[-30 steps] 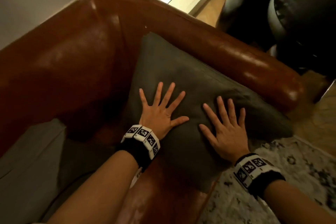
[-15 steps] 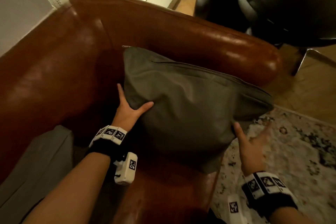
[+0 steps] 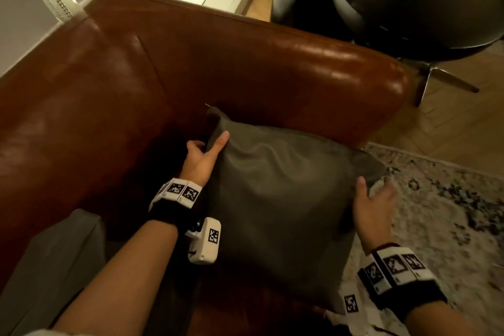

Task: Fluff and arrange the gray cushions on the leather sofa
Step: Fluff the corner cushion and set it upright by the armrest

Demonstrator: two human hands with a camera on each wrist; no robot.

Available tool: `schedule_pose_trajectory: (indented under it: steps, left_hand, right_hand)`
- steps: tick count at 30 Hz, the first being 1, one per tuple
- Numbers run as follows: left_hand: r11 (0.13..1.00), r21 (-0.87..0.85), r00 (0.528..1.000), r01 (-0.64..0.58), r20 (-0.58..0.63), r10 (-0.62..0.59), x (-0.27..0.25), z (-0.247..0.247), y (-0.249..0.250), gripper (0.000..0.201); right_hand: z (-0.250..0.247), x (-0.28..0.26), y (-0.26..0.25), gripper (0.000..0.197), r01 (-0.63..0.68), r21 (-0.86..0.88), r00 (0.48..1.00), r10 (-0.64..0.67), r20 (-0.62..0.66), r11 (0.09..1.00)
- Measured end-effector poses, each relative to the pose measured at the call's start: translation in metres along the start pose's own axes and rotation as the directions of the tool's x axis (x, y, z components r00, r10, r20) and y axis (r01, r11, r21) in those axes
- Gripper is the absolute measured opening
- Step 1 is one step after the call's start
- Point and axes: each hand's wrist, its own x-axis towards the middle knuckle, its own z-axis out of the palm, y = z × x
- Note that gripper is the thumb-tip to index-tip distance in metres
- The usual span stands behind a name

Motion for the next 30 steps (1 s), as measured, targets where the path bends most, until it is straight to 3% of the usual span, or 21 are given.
schedule_pose_trajectory:
  steps: [2,4,6,8,9,11,14,16,17,19,20,22,24,27,30]
  left_hand:
    - [1.0,0.001,1.0,-0.026,-0.001,0.026,0.012,0.003,0.013,0.091]
    - [0.998,0.018,0.999,-0.053,-0.003,0.053,0.022,0.006,0.018,0.085]
    - [0.995,0.04,0.996,-0.092,-0.017,0.093,0.031,0.006,0.011,0.062]
    - [0.986,0.052,0.986,-0.157,-0.041,0.16,0.032,0.007,0.003,0.04]
    - [0.982,0.055,0.981,-0.181,-0.067,0.184,0.031,0.007,0.0,0.03]
    - [0.977,0.046,0.972,-0.207,-0.104,0.211,0.025,0.008,-0.002,0.019]
    - [0.972,0.016,0.962,-0.235,-0.141,0.234,0.017,0.013,-0.004,0.018]
    - [0.968,0.008,0.958,-0.252,-0.137,0.251,0.01,0.017,0.0,0.018]
    - [0.968,0.004,0.959,-0.249,-0.137,0.248,0.007,0.018,0.002,0.02]
    - [0.969,-0.033,0.963,-0.244,-0.123,0.238,0.003,0.019,0.004,0.017]
    - [0.965,-0.063,0.962,-0.256,-0.111,0.248,-0.001,0.018,0.006,0.014]
    - [0.95,-0.134,0.958,-0.282,-0.086,0.272,-0.018,0.015,0.016,0.011]
    - [0.921,-0.243,0.953,-0.303,-0.094,0.289,-0.034,0.007,0.022,0.01]
    - [0.85,-0.395,0.938,-0.347,-0.129,0.323,-0.049,-0.015,0.03,0.011]
    - [0.86,-0.415,0.95,-0.297,-0.04,0.309,-0.045,-0.021,0.034,0.027]
  right_hand:
    - [0.012,-0.017,-0.036,0.067,0.316,-0.14,0.943,-0.327,-0.061,0.938]
    - [0.044,-0.038,-0.078,0.06,0.612,-0.239,0.79,-0.597,0.14,0.754]
    - [0.083,-0.06,-0.109,0.057,0.77,-0.242,0.631,-0.647,0.427,0.591]
    - [0.112,-0.073,-0.114,0.058,0.805,-0.263,0.562,-0.541,0.626,0.531]
    - [0.118,-0.07,-0.109,0.059,0.805,-0.309,0.563,-0.49,0.665,0.506]
    - [0.106,-0.047,-0.09,0.061,0.765,-0.415,0.629,-0.436,0.644,0.492]
    - [0.047,0.019,-0.032,0.06,0.514,-0.542,0.83,-0.225,0.511,0.665]
    - [0.001,0.05,0.017,0.067,0.314,-0.56,0.886,-0.024,0.463,0.767]
    - [-0.014,0.052,0.033,0.073,0.256,-0.493,0.881,0.009,0.473,0.831]
    - [-0.021,0.047,0.049,0.077,0.131,-0.129,0.875,-0.054,0.48,0.983]
    - [-0.018,0.041,0.047,0.075,0.05,0.085,0.9,-0.082,0.427,0.995]
    - [-0.017,0.03,0.034,0.08,-0.062,0.337,0.956,-0.041,0.29,0.94]
    - [-0.026,0.021,0.023,0.085,-0.022,0.421,0.98,-0.064,0.189,0.907]
    - [-0.044,0.003,0.02,0.079,0.147,0.519,0.962,-0.243,0.121,0.842]
    - [-0.043,-0.008,0.013,0.067,0.21,0.381,0.944,-0.288,0.161,0.9]
